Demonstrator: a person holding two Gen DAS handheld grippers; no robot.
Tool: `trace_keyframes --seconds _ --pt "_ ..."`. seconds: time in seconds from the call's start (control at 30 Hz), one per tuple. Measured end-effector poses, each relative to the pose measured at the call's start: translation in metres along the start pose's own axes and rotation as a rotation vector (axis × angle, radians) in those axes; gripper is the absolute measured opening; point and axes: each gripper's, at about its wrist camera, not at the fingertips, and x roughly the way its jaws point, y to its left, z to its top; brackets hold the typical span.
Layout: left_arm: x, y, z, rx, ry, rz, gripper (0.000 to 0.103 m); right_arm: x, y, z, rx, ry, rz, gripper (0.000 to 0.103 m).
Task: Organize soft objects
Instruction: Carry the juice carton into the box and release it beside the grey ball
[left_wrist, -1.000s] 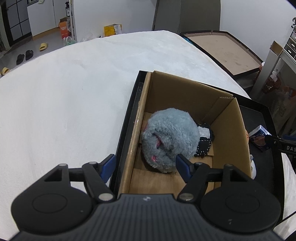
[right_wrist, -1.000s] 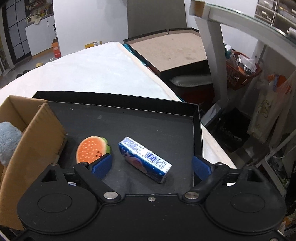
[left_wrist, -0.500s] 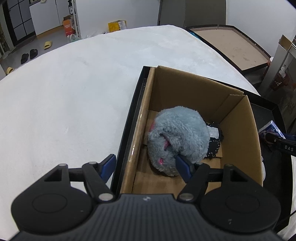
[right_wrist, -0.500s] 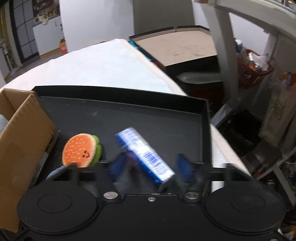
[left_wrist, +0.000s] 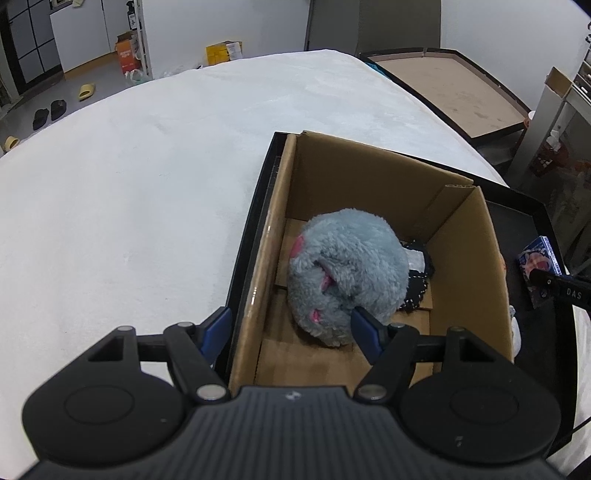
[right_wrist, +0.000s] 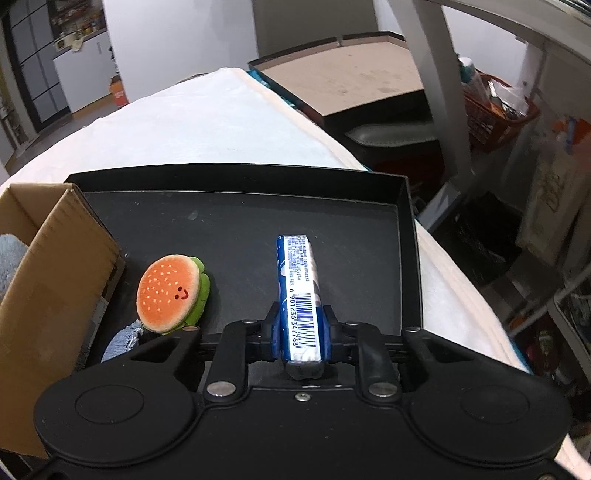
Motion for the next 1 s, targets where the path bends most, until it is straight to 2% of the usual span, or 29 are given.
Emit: trace_keyframes --seconds 0.73,1.0 --pt "-0.025 0.006 -0.008 0.027 -0.026 -0.066 0.07 -0.059 0.036 0.001 -0.007 -0.019 -0.055 0.02" --pt "-0.027 0.013 -0.011 0.009 -0.024 -0.094 0.07 -0.08 0.063 0.008 -0.037 -0.041 -0.042 0.021"
